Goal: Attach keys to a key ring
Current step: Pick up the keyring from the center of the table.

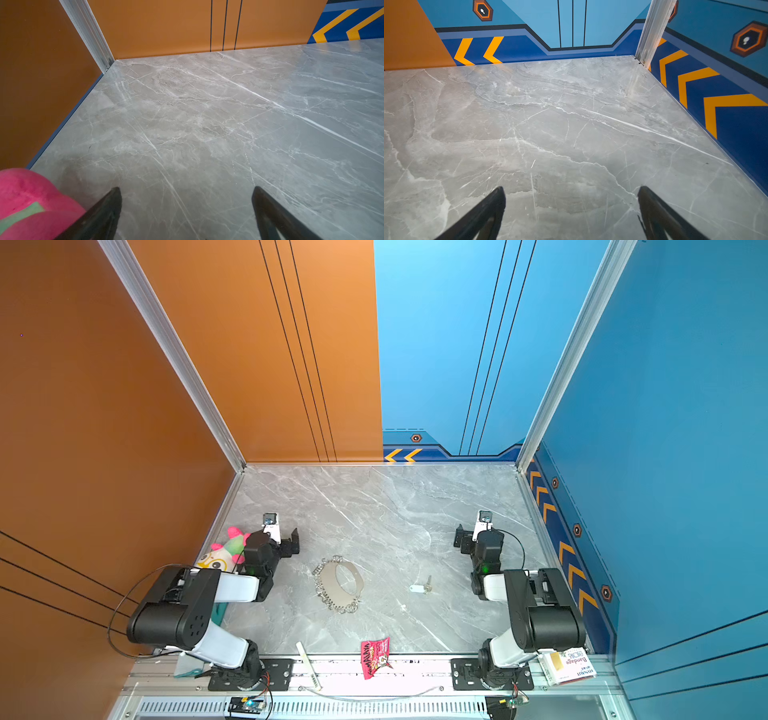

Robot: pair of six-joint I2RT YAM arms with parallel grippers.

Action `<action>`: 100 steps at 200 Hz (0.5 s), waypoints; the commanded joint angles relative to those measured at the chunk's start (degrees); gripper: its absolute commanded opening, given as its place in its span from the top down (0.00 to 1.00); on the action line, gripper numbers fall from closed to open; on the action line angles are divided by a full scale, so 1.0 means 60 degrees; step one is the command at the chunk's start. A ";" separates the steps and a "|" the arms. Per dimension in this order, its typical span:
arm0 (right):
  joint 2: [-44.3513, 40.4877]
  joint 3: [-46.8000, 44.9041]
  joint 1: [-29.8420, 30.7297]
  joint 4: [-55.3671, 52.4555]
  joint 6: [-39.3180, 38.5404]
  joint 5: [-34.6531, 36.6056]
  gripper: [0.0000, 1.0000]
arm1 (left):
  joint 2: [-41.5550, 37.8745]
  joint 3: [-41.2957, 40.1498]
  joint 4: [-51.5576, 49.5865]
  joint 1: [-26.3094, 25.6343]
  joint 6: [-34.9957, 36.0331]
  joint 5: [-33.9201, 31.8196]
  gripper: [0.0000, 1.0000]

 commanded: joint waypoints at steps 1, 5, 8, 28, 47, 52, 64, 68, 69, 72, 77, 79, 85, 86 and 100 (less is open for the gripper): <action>0.0145 0.0154 -0.0019 0.0080 -0.0007 -0.0136 0.00 | 0.0095 0.0152 0.0181 -0.0027 0.0095 -0.0150 0.02; 0.0142 0.0155 -0.0026 0.0069 -0.0013 -0.0158 0.00 | 0.0105 0.0155 0.0181 -0.0012 0.0099 -0.0134 0.02; 0.0142 0.0155 -0.0031 0.0077 -0.0011 -0.0177 0.00 | 0.0096 0.0160 0.0181 -0.0009 0.0081 -0.0130 0.02; 0.0142 0.0155 -0.0062 0.0068 0.0005 -0.0234 0.00 | 0.0127 0.0187 0.0152 0.0069 0.0023 -0.0052 0.02; 0.0149 0.0158 -0.0062 0.0066 0.0004 -0.0226 0.00 | 0.0139 0.0246 0.0084 0.0154 -0.0120 -0.0241 0.02; 0.0142 0.0158 -0.0063 0.0067 0.0012 -0.0225 0.00 | 0.0135 0.0261 0.0054 0.0174 -0.0189 -0.0309 0.02; 0.0143 0.0155 -0.0063 0.0067 0.0011 -0.0228 0.00 | 0.0112 0.0223 0.0056 0.0268 -0.0296 -0.0300 0.02; 0.0142 0.0155 -0.0056 0.0068 0.0005 -0.0228 0.00 | 0.0121 0.0222 0.0067 0.0284 -0.0304 -0.0289 0.02; 0.0142 0.0155 -0.0052 0.0074 0.0008 -0.0226 0.00 | 0.0115 0.0229 0.0065 0.0282 -0.0304 -0.0281 0.02; 0.0142 0.0155 -0.0062 0.0078 0.0011 -0.0224 0.00 | 0.0112 0.0233 0.0062 0.0281 -0.0297 -0.0285 0.02; 0.0142 0.0155 -0.0063 0.0066 0.0011 -0.0228 0.00 | 0.0122 0.0227 0.0064 0.0286 -0.0297 -0.0284 0.02; 0.0142 0.0155 -0.0063 0.0077 0.0012 -0.0225 0.00 | 0.0124 0.0222 0.0064 0.0282 -0.0291 -0.0287 0.02; 0.0142 0.0156 -0.0063 0.0066 0.0000 -0.0225 0.00 | 0.0111 0.0224 0.0064 0.0281 -0.0291 -0.0286 0.02; 0.0142 0.0156 -0.0063 0.0066 0.0006 -0.0224 0.00 | 0.0118 0.0223 0.0064 0.0281 -0.0290 -0.0287 0.02; 0.0143 0.0155 -0.0063 0.0077 0.0012 -0.0224 0.00 | 0.0114 0.0226 0.0064 0.0281 -0.0290 -0.0280 0.02</action>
